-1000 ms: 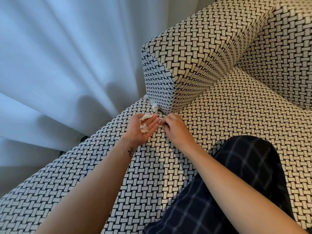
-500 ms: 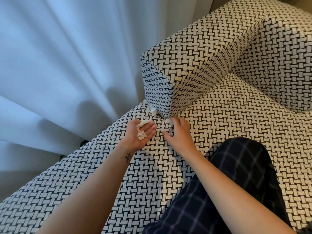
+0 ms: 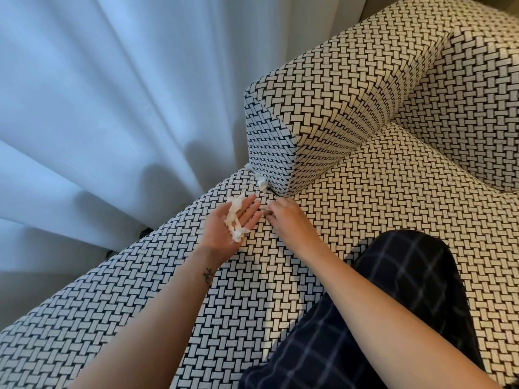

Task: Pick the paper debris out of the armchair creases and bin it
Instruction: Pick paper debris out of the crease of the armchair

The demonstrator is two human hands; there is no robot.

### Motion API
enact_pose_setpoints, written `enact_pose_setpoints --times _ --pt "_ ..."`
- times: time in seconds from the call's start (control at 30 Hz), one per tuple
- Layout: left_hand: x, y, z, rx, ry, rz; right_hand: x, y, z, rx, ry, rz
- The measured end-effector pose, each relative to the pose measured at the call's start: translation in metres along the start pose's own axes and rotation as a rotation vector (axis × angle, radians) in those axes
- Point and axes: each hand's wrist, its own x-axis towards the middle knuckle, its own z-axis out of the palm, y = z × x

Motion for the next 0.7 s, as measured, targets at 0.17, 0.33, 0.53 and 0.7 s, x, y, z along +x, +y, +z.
enact_pose_setpoints --times 0.17,0.33,0.53,0.7 --pt "0.001 0.003 -0.002 -0.04 -0.066 0.0 -0.005 0.0 0.003 0.097 0.027 0.085" --pt "0.001 0.006 -0.006 -0.021 -0.109 -0.019 -0.002 -0.021 -0.009 0.522 0.14 0.228" --pt "-0.001 0.009 -0.003 0.011 -0.102 -0.051 0.011 -0.059 0.004 0.51 0.05 0.142" --pt "0.008 0.007 -0.011 0.005 -0.205 -0.07 0.015 -0.053 0.021 0.628 0.102 0.216"
